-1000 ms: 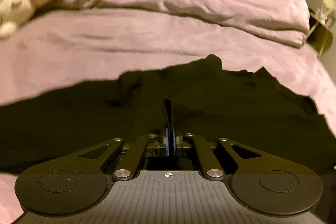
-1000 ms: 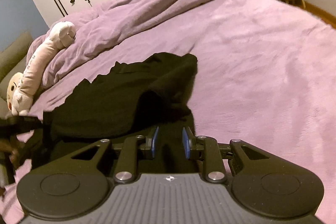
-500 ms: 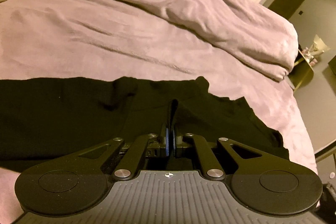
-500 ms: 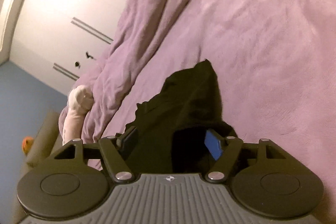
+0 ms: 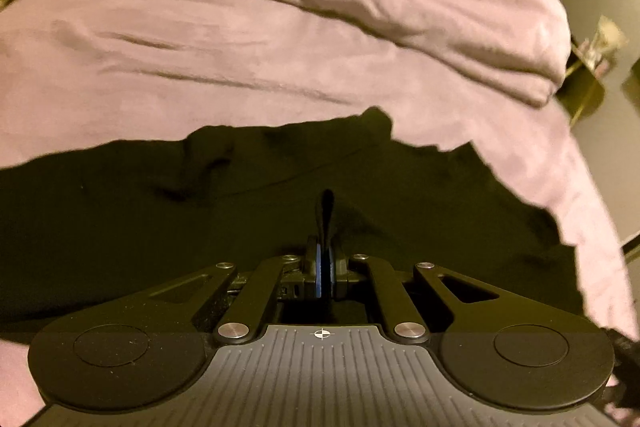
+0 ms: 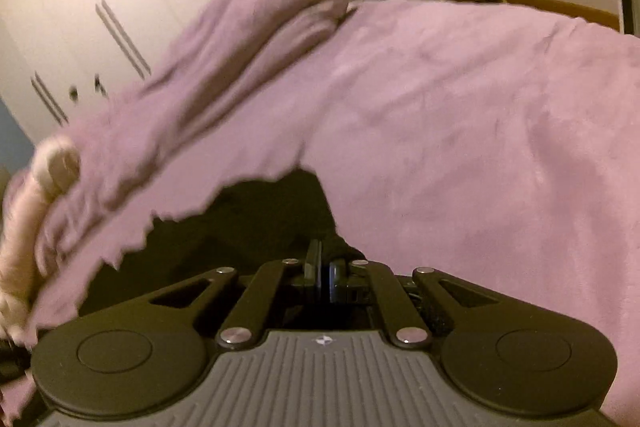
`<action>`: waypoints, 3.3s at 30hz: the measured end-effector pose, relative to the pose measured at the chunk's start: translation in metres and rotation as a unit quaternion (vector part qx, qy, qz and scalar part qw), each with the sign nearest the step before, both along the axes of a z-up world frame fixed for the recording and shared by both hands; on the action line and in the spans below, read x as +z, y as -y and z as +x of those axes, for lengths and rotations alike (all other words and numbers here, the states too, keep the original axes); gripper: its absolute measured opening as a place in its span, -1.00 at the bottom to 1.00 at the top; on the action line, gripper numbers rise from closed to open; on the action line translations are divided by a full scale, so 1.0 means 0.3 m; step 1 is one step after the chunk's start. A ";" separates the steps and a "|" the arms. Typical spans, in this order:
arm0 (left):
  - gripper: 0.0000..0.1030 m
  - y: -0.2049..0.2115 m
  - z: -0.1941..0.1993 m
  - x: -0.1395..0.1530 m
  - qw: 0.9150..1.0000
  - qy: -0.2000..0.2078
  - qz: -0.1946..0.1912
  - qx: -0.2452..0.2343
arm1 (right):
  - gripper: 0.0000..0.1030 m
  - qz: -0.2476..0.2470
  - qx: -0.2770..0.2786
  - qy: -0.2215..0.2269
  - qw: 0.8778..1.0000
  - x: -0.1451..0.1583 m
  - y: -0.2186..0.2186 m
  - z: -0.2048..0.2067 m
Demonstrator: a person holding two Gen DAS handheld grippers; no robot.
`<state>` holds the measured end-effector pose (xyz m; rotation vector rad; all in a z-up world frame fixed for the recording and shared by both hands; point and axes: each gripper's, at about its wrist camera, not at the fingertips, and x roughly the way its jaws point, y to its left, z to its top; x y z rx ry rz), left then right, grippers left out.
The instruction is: Fold small clothes
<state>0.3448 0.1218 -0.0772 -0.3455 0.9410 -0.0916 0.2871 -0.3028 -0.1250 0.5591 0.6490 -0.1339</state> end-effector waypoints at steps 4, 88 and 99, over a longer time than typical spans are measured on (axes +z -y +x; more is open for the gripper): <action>-0.90 -0.021 -0.013 0.018 1.000 -0.004 0.017 -0.009 | -0.79 0.057 0.020 0.032 0.998 0.018 0.014 -0.037; 0.43 -0.471 -0.464 -0.057 0.984 0.041 -0.047 0.166 | -0.58 -0.192 0.191 -0.016 0.962 0.101 -0.282 -0.133; 0.36 -1.101 -0.728 -0.124 0.880 0.086 -0.154 0.441 | -0.47 -0.178 0.205 -0.013 0.962 0.138 -0.412 -0.177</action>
